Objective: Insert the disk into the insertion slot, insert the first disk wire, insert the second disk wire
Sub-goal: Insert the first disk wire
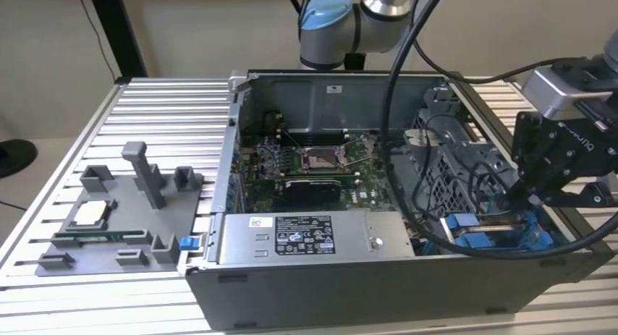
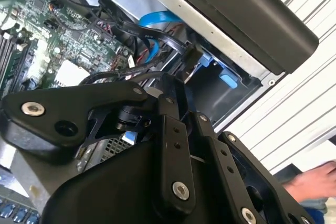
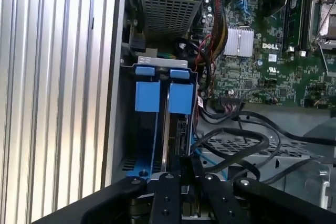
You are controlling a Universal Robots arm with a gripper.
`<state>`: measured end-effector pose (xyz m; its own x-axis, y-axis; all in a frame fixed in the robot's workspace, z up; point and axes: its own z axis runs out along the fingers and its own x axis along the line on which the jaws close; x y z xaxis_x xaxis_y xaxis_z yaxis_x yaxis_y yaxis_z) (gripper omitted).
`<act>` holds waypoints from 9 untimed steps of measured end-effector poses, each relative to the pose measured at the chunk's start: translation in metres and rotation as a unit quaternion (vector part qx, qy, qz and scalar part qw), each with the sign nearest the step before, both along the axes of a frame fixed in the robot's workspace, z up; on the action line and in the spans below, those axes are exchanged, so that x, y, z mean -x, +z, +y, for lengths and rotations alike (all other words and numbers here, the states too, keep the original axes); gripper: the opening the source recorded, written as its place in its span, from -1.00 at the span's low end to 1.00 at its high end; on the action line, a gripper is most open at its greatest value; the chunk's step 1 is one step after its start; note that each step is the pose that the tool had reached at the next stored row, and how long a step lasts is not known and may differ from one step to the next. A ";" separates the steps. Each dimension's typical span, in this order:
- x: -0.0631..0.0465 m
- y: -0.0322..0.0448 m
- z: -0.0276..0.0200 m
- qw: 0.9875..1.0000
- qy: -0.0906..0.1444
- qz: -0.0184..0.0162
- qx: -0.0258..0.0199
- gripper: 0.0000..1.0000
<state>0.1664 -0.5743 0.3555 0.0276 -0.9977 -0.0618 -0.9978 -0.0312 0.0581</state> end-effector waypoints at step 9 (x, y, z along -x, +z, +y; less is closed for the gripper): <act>-0.002 -0.0024 0.0000 0.999 -0.036 0.002 0.000 -1.00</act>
